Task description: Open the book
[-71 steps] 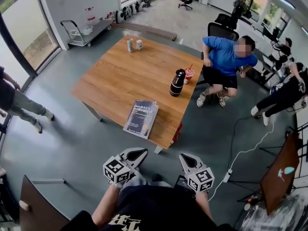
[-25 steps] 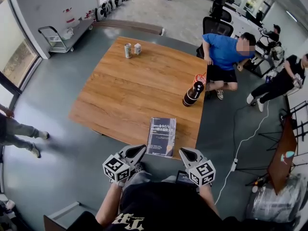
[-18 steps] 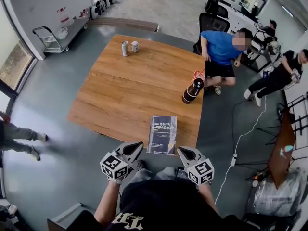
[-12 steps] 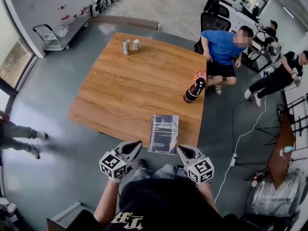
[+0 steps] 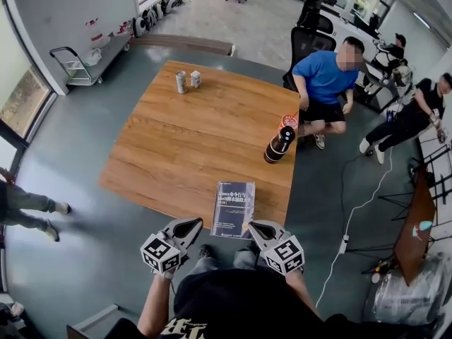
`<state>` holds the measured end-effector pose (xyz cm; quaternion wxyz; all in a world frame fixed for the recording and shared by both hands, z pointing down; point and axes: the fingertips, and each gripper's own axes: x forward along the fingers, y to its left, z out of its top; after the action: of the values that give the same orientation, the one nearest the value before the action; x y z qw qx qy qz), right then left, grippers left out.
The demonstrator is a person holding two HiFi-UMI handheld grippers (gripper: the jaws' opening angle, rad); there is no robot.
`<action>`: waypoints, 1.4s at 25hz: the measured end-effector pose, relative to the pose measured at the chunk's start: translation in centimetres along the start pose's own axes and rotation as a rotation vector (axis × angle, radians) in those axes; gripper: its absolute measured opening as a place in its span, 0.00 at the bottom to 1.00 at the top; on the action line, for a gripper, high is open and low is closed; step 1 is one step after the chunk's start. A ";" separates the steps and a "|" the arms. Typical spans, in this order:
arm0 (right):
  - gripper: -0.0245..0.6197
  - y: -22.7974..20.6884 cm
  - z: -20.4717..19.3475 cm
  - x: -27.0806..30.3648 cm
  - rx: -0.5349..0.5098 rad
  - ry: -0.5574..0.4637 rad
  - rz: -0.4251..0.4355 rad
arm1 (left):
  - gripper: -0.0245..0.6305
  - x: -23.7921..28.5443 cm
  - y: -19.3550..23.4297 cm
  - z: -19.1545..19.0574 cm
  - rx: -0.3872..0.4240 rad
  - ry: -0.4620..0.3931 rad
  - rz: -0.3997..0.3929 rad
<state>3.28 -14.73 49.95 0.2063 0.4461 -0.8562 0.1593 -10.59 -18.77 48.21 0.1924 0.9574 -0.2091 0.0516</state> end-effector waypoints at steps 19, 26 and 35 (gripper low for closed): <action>0.02 -11.1 -3.1 -7.5 0.030 -0.043 0.033 | 0.05 12.1 -8.1 -0.5 0.014 0.082 0.030; 0.02 -13.3 -5.1 -9.3 0.045 -0.033 0.064 | 0.05 15.2 -9.3 -2.4 -0.018 0.147 0.056; 0.02 -15.2 -11.2 -6.2 -0.020 0.090 0.146 | 0.05 17.4 -11.3 -4.8 -0.037 0.195 0.107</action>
<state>21.47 -13.71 57.93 0.2369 0.3728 -0.8779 0.1850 9.85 -14.03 51.86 0.2262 0.9316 -0.2412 0.1507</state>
